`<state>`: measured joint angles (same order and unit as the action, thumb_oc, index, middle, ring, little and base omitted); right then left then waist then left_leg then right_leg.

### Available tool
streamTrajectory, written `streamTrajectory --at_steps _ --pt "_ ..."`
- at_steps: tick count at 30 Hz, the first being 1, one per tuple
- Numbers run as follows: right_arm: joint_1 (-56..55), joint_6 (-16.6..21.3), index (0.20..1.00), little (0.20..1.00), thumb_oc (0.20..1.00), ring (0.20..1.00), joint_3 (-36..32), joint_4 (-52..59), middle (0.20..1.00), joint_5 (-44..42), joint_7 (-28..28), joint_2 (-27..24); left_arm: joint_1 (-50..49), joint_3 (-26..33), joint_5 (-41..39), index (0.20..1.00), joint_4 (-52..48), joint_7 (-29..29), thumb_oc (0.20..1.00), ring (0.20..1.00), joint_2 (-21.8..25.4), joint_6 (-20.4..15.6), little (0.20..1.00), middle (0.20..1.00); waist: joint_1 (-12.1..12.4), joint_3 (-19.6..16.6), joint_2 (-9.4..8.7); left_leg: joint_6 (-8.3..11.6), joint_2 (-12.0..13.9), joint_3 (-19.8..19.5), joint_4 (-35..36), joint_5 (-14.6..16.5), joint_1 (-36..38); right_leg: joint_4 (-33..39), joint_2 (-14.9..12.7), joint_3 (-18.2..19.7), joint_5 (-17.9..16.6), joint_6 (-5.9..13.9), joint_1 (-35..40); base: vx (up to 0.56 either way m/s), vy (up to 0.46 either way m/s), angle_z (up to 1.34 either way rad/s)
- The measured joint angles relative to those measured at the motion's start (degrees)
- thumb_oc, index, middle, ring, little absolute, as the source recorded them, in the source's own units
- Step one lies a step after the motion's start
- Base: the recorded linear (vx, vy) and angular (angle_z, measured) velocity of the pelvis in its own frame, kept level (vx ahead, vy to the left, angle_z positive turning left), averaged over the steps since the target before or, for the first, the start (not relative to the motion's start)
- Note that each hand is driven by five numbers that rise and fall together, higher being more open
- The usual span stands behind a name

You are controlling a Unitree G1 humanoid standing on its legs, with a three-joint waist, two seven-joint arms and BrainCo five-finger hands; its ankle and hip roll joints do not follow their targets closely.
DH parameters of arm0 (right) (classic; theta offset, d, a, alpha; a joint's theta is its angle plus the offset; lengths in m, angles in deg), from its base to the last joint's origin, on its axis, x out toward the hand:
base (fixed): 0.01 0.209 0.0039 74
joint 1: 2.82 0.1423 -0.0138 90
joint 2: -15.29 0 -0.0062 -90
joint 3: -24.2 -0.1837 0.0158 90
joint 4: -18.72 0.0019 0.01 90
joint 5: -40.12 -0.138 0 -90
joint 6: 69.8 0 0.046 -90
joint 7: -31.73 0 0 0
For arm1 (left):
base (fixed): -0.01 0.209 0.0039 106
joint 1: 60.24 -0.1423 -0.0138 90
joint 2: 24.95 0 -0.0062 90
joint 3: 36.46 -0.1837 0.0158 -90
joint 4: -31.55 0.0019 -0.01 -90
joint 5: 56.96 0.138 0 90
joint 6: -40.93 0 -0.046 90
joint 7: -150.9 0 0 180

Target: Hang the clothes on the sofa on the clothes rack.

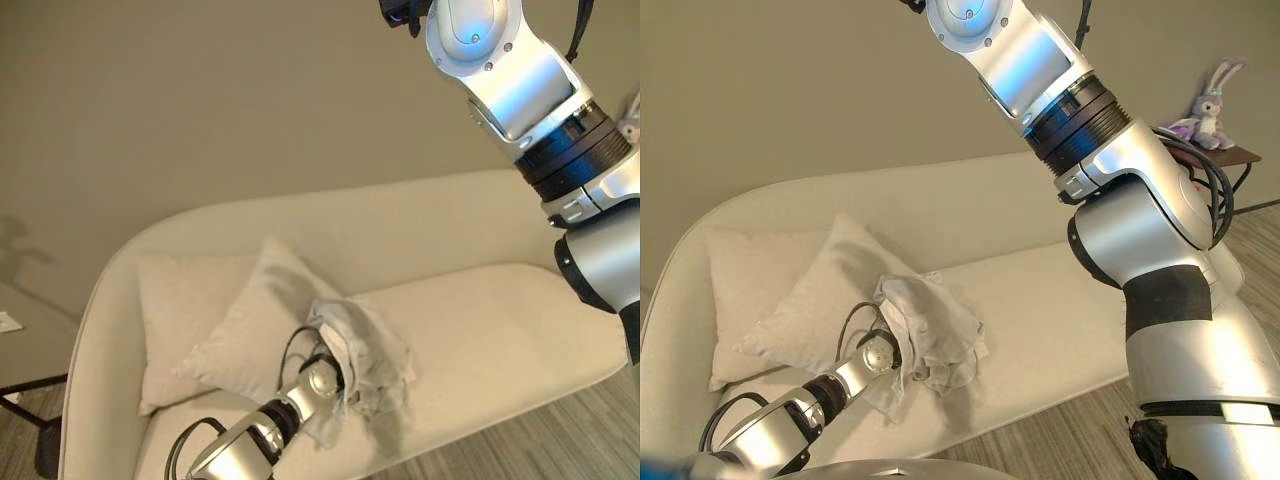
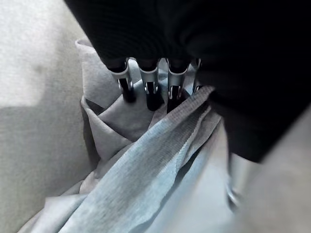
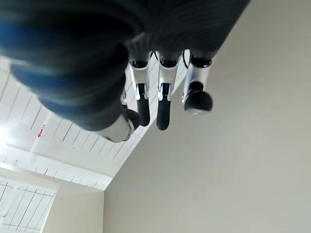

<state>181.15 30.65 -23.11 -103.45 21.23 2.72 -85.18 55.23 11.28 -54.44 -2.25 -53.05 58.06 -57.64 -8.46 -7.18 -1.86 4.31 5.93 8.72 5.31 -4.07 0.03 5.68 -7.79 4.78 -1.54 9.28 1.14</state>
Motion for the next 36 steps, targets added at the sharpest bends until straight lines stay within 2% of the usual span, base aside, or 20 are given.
streamTrajectory --at_steps 5,7,8,11,12,13,14,19,21,23,26,31,32,33,36 --pt "-2.22 -0.24 0.467 0.467 0.467 0.467 0.51 2.03 0.467 -0.08 0.85 -0.94 -0.47 0.26 -0.17 0.200 0.47 0.01 0.200 0.200 0.09 0.01 0.200 0.200 -0.04 0.01 0.13 -0.15 0.00 0.07 0.01 0.18 0.01 0.01 -0.01 0.14 -0.01 0.06 -0.01 0.00 -0.002 -0.01" --pt "-2.55 -0.43 0.492 0.492 0.492 0.492 0.52 2.05 0.492 -0.06 0.97 -1.17 -0.46 1.62 -0.17 0.200 0.47 -0.02 0.200 0.200 0.09 0.01 0.200 0.200 -0.02 0.03 0.27 -0.05 -0.01 0.07 0.00 0.10 0.01 0.01 -0.01 0.13 -0.04 0.04 0.04 0.00 0.000 0.00" --pt "-2.75 -0.50 0.533 0.533 0.533 0.533 0.52 2.12 0.533 -0.05 1.31 -1.72 -0.47 2.35 -0.17 0.200 0.46 -0.18 0.200 0.200 0.16 0.01 0.200 0.200 0.07 0.06 0.35 0.03 -0.02 0.04 0.00 0.05 0.01 0.02 0.00 0.10 -0.04 0.04 0.09 0.00 0.000 0.00" --pt "-3.23 -0.65 0.551 0.551 0.551 0.551 0.52 2.28 0.551 0.11 1.80 -2.74 -0.53 3.45 -0.18 0.200 0.38 -0.57 0.200 0.200 0.28 0.01 0.200 0.200 0.41 0.18 0.71 0.01 -0.03 0.01 0.00 0.05 0.01 0.04 -0.02 0.02 -0.06 0.01 0.14 0.00 0.000 0.00" --pt "-3.67 -1.10 0.636 0.636 0.636 0.636 0.49 2.41 0.636 0.48 1.80 -3.04 -0.55 4.58 -0.31 0.200 -0.01 -0.66 0.200 0.200 0.20 0.00 0.200 0.200 0.73 0.28 0.96 -0.02 -0.02 -0.05 0.00 0.05 0.01 0.02 0.01 -0.06 -0.21 -0.20 0.17 0.00 0.000 0.00" --pt "-4.14 -1.36 0.765 0.765 0.765 0.765 0.43 2.75 0.765 0.89 1.80 -3.24 -0.60 4.88 -0.48 0.200 -0.85 -0.70 0.200 0.200 0.51 0.00 0.200 0.200 0.84 0.36 1.08 -0.13 0.00 -0.08 0.00 0.13 0.00 0.04 0.02 -0.11 -0.20 -0.20 0.20 0.00 0.000 0.00" --pt "-4.59 -1.64 1.000 1.000 1.000 1.000 0.44 3.53 1.000 1.06 1.81 -3.63 -0.69 4.94 -1.31 0.200 -2.09 -0.77 0.200 0.200 0.92 -0.02 0.200 0.200 0.91 0.44 1.17 -0.31 0.00 -0.10 0.00 0.24 -0.02 0.03 0.02 -0.13 -0.20 -0.20 0.20 0.00 0.000 0.00" --pt "-10.42 -2.44 1.000 1.000 1.000 1.000 0.10 13.74 1.000 4.18 2.11 -8.71 -1.00 8.09 -1.87 0.200 -8.83 -3.51 0.200 0.200 2.48 -0.11 0.200 0.200 1.01 0.95 1.63 -0.37 -0.08 -0.18 0.00 0.29 -0.05 0.14 -0.04 -0.27 -0.18 -0.19 0.27 0.00 0.000 0.00" --pt "-19.34 -3.27 1.000 1.000 1.000 1.000 -5.25 25.65 1.000 6.81 2.92 -12.87 -1.63 10.35 -1.84 0.200 -14.21 -5.23 0.200 0.200 3.08 -0.05 0.200 0.200 1.04 1.39 1.53 -0.48 -0.12 -0.18 0.01 0.36 -0.09 0.22 -0.07 -0.41 0.06 0.07 0.21 0.00 -0.002 0.03" --pt "-23.91 -2.86 1.000 1.000 1.000 1.000 -6.34 29.94 1.000 9.69 4.17 -14.65 -1.70 11.44 -1.61 0.200 -15.98 -6.91 0.200 0.200 3.25 -0.23 0.200 0.200 0.68 1.93 2.66 -0.69 -0.44 -0.06 0.01 0.49 0.03 0.17 -0.12 -0.24 -0.01 0.00 0.33 0.00 0.000 0.00" --pt "-35.39 -2.53 1.000 1.000 1.000 1.000 -11.89 33.50 1.000 12.18 4.42 -18.18 -2.85 12.21 -0.42 0.200 -20.20 -9.22 0.200 0.200 3.54 -0.22 0.200 0.200 0.95 2.46 2.51 -0.69 -0.26 -0.14 0.01 0.49 0.02 0.12 -0.02 -0.37 0.01 -0.02 0.38 0.00 0.000 0.00" --pt "-46.49 -2.71 1.000 1.000 1.000 1.000 -13.38 31.67 1.000 12.76 4.75 -17.49 -3.42 12.48 2.27 0.200 -21.43 -10.73 0.200 0.200 3.40 -0.19 0.200 0.200 0.93 3.91 3.24 -0.71 -0.19 -0.12 0.03 0.51 0.00 0.14 0.02 -0.35 0.04 0.04 0.37 0.02 0.000 0.01" --pt "-50.70 -2.51 1.000 1.000 1.000 1.000 -14.70 30.92 1.000 13.18 5.11 -16.22 -3.96 12.54 2.81 0.200 -22.37 -10.87 0.200 0.200 3.35 -0.20 0.200 0.200 1.03 4.11 3.07 -0.71 -0.11 -0.18 0.02 0.51 0.00 0.19 -0.02 -0.48 0.06 0.03 0.44 -0.01 -0.002 0.07" --pt "-57.16 -2.84 1.000 1.000 1.000 1.000 -15.14 27.32 1.000 13.90 5.87 -12.83 -5.06 12.65 2.97 0.200 -23.49 -11.58 0.200 0.200 3.17 -0.23 0.200 0.200 1.03 4.38 3.08 -0.71 -0.11 -0.46 0.01 0.51 -0.03 0.20 -0.04 -0.81 0.09 -0.10 0.53 0.02 0.004 0.09" --pt "-63.09 -3.88 1.000 1.000 1.000 1.000 -14.80 20.50 1.000 13.93 6.30 -8.00 -5.34 12.71 5.04 0.200 -24.52 -12.06 0.200 0.200 2.19 -0.23 0.200 0.200 1.20 5.22 3.48 -0.76 -0.38 -1.26 0.01 0.47 -0.53 0.13 -0.03 -1.42 0.11 -0.07 0.51 0.03 0.005 0.12"
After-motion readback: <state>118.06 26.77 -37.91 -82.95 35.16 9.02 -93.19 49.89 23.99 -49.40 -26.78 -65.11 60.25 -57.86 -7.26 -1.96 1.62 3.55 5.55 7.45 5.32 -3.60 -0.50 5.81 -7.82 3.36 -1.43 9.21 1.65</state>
